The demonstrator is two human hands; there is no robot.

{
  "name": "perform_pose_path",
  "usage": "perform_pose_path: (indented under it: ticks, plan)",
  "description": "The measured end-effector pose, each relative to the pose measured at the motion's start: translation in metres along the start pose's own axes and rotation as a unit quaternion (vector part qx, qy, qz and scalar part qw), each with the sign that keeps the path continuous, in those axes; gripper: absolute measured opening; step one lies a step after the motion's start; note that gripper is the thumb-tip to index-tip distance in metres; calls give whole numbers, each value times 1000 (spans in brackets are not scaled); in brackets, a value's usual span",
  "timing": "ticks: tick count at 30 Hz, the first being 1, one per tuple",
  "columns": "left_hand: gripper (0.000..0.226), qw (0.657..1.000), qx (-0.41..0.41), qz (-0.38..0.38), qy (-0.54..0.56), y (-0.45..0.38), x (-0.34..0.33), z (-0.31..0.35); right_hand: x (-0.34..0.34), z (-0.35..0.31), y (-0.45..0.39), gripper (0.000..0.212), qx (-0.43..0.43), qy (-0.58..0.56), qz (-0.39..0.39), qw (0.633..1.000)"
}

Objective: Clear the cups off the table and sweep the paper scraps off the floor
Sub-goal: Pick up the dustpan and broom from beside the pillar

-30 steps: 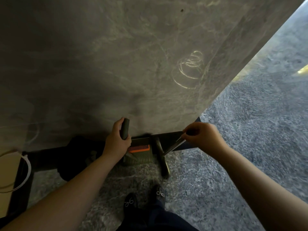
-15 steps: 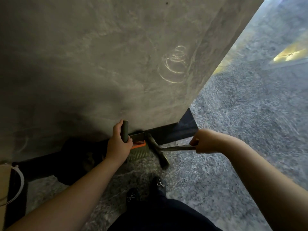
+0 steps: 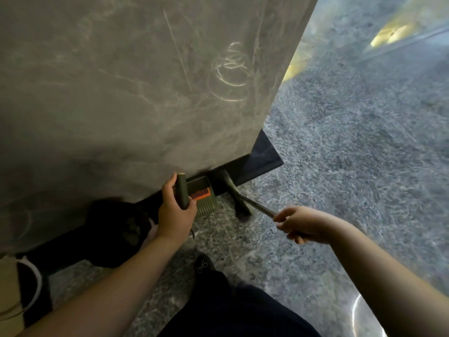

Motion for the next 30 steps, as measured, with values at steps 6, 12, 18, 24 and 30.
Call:
perform_pose_path:
  ticks: [6, 12, 18, 24, 30]
  plan:
    - [79, 1000, -10, 0, -2, 28, -6, -11, -27, 43, -1, 46, -2, -95, -9, 995]
    - [74, 996, -65, -50, -39, 71, -24, -4, -46, 100, -8, 42, -22, 3, 14, 1000]
    - [75, 997, -50, -47, -39, 93, -23, -12, -60, 130, 12, 27, 3, 29, 22, 999]
    - [73, 991, -55, -81, -91, 100, -23, -9, -69, 164, 35, 32, -8, 9, 46, 999]
    - [74, 967, -103, -170, -157, 109, -28, 5, -98, 193, 66, 37, -31, -64, 69, 995]
Point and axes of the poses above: each hand's wrist, its own y-axis away from the middle knuckle, its own x-axis out of the back of the hand, z = x × y, the point moved 10 cm from there along -y, towards the middle knuckle, and after that the axes turned 1 degree about y, right-handed, at the moved point
